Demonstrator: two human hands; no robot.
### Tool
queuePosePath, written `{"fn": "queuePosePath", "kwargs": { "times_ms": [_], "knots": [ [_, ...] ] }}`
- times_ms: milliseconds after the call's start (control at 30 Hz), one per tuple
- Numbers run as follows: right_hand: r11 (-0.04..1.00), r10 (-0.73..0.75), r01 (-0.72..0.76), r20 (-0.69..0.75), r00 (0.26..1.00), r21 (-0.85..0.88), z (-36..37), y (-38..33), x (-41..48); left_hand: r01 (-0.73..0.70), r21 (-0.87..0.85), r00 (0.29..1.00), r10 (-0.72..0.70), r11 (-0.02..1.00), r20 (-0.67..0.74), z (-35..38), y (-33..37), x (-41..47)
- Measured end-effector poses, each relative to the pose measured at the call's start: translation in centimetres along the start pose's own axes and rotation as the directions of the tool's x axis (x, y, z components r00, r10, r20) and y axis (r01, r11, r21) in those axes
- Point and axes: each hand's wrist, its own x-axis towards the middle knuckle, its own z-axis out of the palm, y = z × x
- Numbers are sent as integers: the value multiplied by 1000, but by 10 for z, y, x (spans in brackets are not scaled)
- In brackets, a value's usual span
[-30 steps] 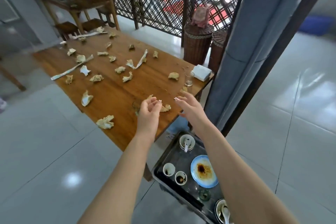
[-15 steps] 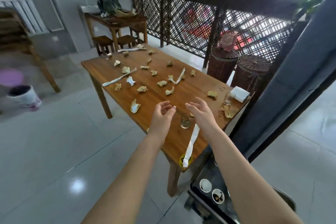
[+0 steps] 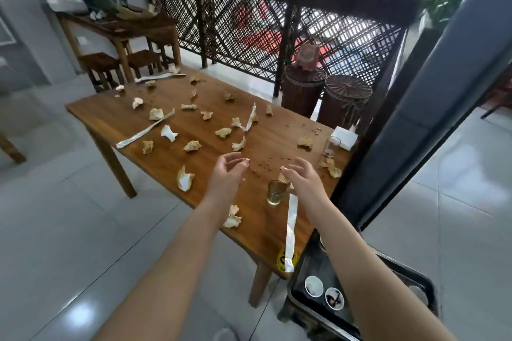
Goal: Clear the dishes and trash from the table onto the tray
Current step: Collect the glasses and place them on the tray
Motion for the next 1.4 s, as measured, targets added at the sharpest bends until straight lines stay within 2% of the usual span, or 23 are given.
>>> {"fn": "queuePosePath", "kwargs": {
  "times_ms": [167, 267, 467, 700, 867, 1167, 1400],
  "knots": [
    [998, 22, -18, -71, 997, 57, 7, 7, 50, 27, 13, 992, -28, 1000, 122, 23, 3, 61],
    [995, 56, -47, -119, 991, 84, 11, 8, 74, 29, 79, 983, -43, 996, 180, 35, 3, 90],
    [990, 101, -83, -162, 982, 116, 16, 11, 109, 77, 119, 967, -104, 990, 232, 49, 5, 137],
    [986, 122, -89, -242, 963, 144, 22, 11, 134, 55, 154, 942, -103, 986, 318, 61, 3, 179],
    [980, 172, -127, -329, 928, 152, 29, 15, 145, 36, 203, 898, -121, 978, 423, 66, -7, 208],
    [948, 313, -233, -523, 793, 215, 71, 34, 152, 58, 251, 754, -207, 966, 623, 59, -29, 268],
    [900, 433, -375, -555, 710, 221, 92, 62, 146, 109, 306, 668, -297, 946, 682, 62, -56, 283]
  ]
}}
